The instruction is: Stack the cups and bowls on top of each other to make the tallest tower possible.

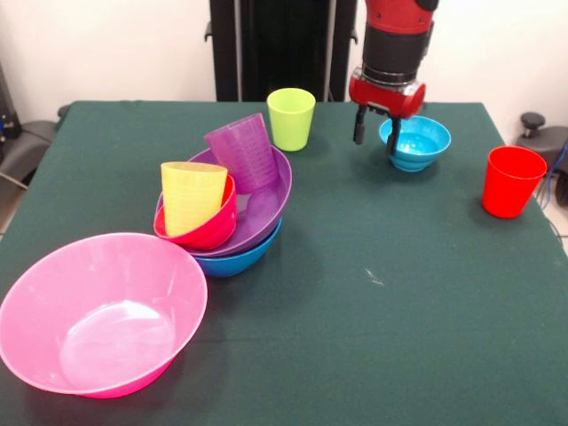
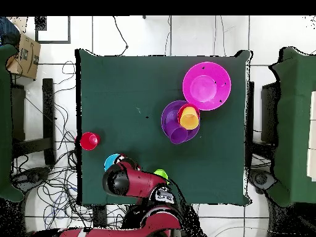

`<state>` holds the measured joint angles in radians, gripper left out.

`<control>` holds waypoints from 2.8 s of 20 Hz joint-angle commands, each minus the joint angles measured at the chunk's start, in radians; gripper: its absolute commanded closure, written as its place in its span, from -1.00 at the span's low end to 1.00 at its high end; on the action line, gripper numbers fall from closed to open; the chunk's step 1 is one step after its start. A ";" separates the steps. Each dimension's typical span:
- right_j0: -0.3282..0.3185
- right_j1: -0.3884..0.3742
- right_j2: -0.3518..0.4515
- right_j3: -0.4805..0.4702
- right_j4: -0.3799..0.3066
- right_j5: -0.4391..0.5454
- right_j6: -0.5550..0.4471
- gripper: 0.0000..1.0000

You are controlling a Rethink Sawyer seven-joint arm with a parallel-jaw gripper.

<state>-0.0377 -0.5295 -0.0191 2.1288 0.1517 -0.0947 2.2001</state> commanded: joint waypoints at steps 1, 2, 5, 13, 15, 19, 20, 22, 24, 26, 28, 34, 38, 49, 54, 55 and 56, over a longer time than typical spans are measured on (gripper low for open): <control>0.017 0.066 0.040 -0.098 0.061 -0.071 0.189 -1.00; 0.020 0.070 0.039 -0.101 0.065 -0.074 0.189 -1.00; 0.020 0.077 0.041 -0.104 0.067 -0.080 0.188 -1.00; 0.020 -0.022 0.043 -0.055 0.067 -0.026 0.185 -1.00; 0.012 -0.050 0.047 -0.039 0.061 -0.013 0.185 -1.00; 0.015 -0.079 0.049 -0.027 0.062 0.007 0.184 -1.00; 0.022 -0.075 0.047 -0.029 0.064 0.006 0.184 -1.00; 0.025 -0.067 0.051 -0.033 0.056 0.007 0.173 -1.00; 0.021 -0.061 0.061 -0.037 0.042 0.014 0.158 -1.00; 0.023 -0.061 0.066 -0.034 0.039 0.024 0.153 -1.00; 0.028 -0.061 0.068 -0.031 0.036 0.028 0.150 -1.00; 0.014 -0.025 0.109 -0.019 0.010 0.014 0.143 -1.00; 0.021 -0.007 0.118 -0.019 -0.004 0.008 0.131 -1.00; 0.004 -0.074 0.156 0.040 -0.024 0.042 0.123 -1.00; -0.006 -0.124 0.163 0.068 -0.019 0.071 0.124 -1.00; -0.007 -0.127 0.164 0.071 -0.018 0.073 0.123 -1.00; -0.006 -0.120 0.163 0.069 -0.017 0.067 0.123 -1.00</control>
<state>-0.0357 -0.6372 0.0521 2.1512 0.1575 -0.1364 2.2001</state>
